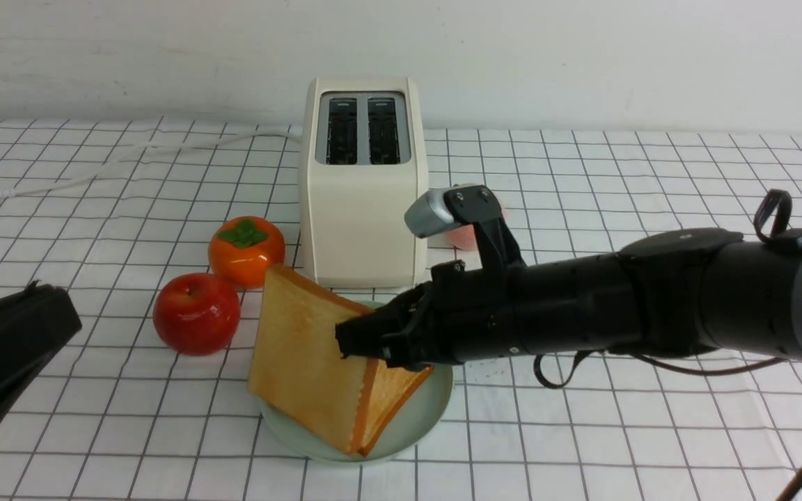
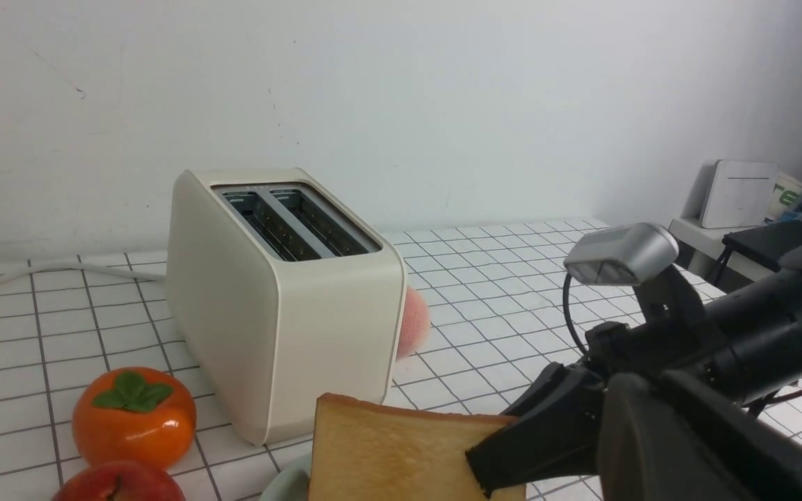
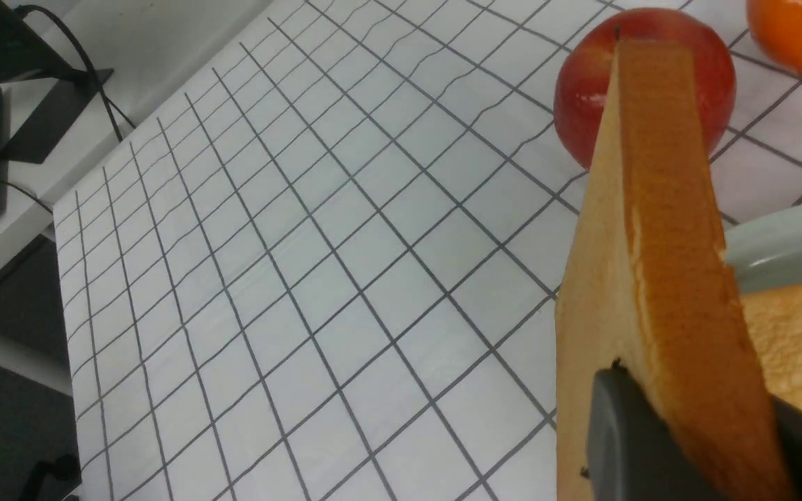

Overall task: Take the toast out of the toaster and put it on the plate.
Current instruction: Use the right arm to put a slice of bread into the plate

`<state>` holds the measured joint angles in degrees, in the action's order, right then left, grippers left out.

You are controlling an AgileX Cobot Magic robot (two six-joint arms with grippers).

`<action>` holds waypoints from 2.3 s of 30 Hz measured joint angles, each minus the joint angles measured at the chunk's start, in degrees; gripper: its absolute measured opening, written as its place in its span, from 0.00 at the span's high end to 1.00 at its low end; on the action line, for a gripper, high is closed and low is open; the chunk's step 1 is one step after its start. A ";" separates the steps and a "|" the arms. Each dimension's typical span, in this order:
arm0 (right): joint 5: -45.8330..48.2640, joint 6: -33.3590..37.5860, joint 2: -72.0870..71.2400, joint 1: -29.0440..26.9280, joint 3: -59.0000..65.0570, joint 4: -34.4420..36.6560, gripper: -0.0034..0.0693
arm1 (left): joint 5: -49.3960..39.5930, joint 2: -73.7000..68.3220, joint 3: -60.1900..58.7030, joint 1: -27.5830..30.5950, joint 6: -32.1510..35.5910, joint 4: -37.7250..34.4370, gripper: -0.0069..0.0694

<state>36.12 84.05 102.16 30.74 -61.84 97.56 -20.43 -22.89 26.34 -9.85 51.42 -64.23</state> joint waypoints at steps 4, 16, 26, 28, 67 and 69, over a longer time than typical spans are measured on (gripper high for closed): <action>-0.14 0.59 1.47 0.00 -0.89 0.20 0.80 | -0.07 0.00 0.00 0.00 0.00 0.00 0.91; -1.34 0.90 1.82 0.00 -0.95 0.20 0.80 | -0.50 0.00 0.00 0.00 0.00 0.04 0.90; -2.26 1.00 3.63 0.00 -1.20 0.24 0.80 | -0.50 0.00 0.00 0.00 0.00 0.04 0.90; -2.26 1.68 3.63 0.00 -1.20 0.41 0.80 | -0.50 0.00 0.00 0.00 0.00 0.04 0.90; -3.90 0.95 5.80 -1.32 -3.48 0.65 0.70 | -0.69 0.00 0.00 0.00 0.00 0.04 0.89; -4.89 0.95 5.84 -1.32 -3.48 0.65 0.63 | -0.89 0.00 0.00 0.00 0.00 0.04 0.89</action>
<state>31.23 85.00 108.00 29.42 -65.32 98.20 -21.32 -22.89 26.34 -9.85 51.42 -64.19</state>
